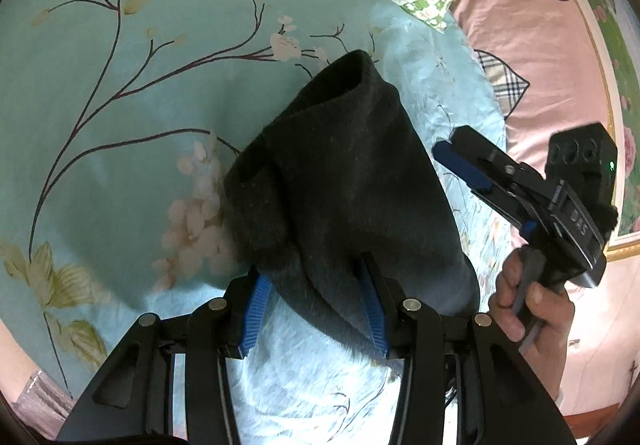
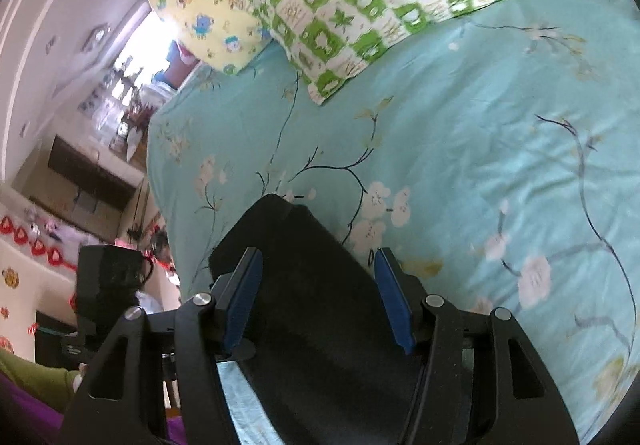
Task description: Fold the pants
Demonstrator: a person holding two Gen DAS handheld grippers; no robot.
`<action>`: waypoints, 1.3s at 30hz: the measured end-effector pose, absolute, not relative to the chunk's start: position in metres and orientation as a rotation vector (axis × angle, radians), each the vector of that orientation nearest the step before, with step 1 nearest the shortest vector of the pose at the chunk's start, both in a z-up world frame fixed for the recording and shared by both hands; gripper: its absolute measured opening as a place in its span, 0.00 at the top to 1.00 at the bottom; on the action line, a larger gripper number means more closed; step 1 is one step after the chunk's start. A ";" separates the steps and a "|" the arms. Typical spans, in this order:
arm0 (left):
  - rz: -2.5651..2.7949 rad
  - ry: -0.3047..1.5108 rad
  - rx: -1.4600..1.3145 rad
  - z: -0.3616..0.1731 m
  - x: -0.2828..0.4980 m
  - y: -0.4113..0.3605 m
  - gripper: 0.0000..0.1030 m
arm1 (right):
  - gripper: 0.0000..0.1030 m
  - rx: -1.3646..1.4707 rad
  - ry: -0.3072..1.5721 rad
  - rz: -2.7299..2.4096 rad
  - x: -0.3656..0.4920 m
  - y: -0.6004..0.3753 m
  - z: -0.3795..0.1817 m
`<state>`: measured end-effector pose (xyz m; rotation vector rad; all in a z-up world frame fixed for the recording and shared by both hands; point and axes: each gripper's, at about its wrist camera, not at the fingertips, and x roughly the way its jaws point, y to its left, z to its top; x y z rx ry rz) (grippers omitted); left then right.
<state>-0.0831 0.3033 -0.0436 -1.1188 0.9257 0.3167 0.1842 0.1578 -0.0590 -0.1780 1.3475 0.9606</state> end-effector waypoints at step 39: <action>0.116 0.797 -0.856 0.072 -0.037 0.209 0.89 | 0.88 0.008 1.096 0.983 0.156 0.068 0.040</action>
